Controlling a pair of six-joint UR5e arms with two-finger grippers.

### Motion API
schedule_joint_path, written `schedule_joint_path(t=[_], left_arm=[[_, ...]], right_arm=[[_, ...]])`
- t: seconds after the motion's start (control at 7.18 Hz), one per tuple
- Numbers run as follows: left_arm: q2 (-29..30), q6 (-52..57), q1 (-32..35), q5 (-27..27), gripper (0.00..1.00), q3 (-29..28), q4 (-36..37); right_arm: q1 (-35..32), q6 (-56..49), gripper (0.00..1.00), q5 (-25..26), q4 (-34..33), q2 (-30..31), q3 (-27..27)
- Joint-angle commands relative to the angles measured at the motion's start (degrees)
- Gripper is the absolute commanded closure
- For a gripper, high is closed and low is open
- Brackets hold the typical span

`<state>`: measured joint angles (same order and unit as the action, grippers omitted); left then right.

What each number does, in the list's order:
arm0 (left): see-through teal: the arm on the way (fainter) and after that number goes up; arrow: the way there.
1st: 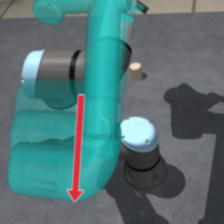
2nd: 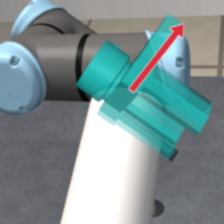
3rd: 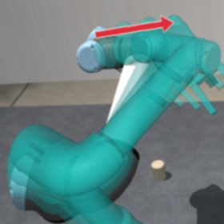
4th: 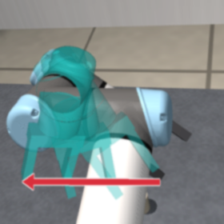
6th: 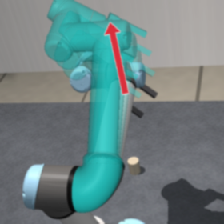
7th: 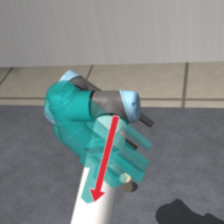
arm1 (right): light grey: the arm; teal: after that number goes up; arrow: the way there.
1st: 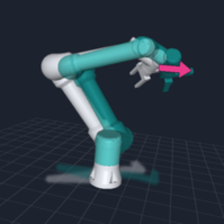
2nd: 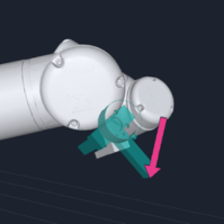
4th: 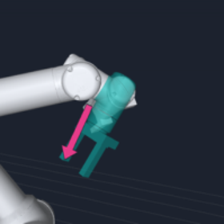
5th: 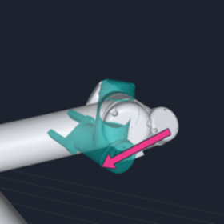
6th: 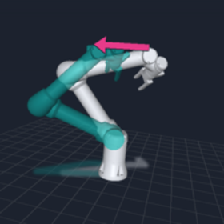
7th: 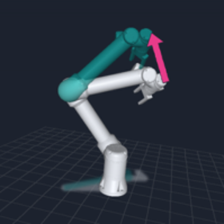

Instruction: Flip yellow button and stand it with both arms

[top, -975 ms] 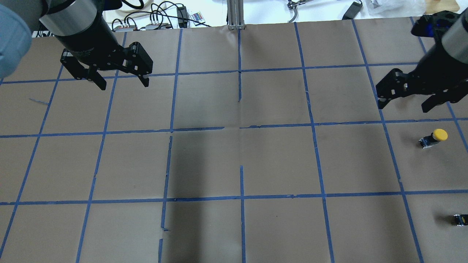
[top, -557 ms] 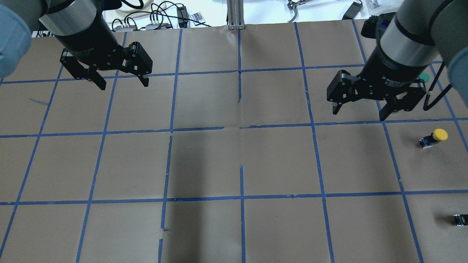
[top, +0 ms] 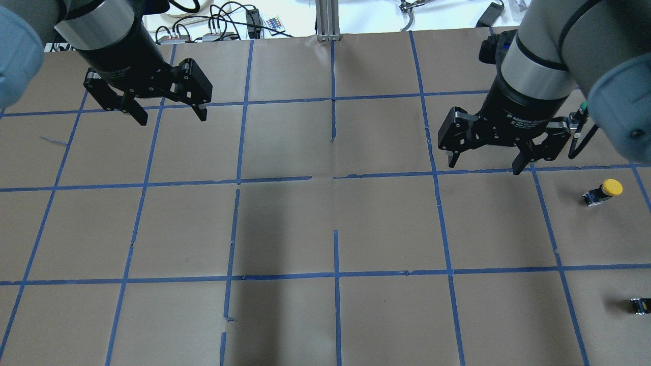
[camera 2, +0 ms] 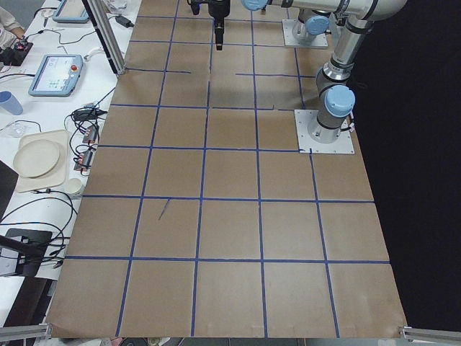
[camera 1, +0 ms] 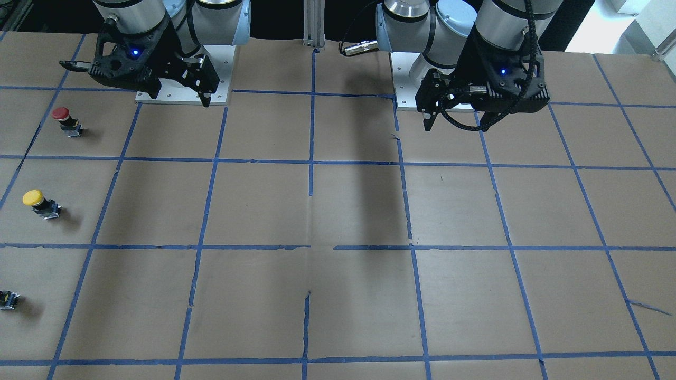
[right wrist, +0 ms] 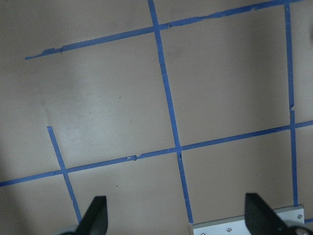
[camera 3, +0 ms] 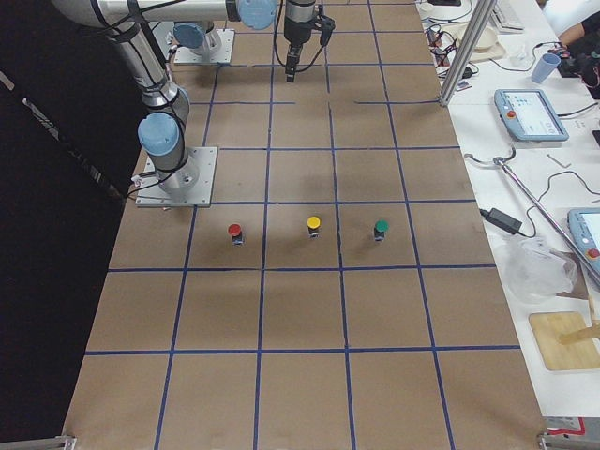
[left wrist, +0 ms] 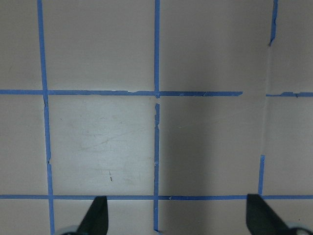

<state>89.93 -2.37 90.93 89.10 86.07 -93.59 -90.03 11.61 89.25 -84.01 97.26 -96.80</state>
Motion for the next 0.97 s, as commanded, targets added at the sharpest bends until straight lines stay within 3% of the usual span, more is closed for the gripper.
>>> schedule_joint_path(t=[0.0,0.84], left_arm=[[0.07,0.0,-0.05,0.02,0.0,-0.03,-0.01],[-0.2,-1.31,0.13,-0.07,0.0,-0.03,-1.59]], right_arm=[[2.14,-0.1,0.0,0.05,0.16,1.43,-0.15],[2.32,-0.1,0.0,-0.65,0.34,1.97,-0.76]])
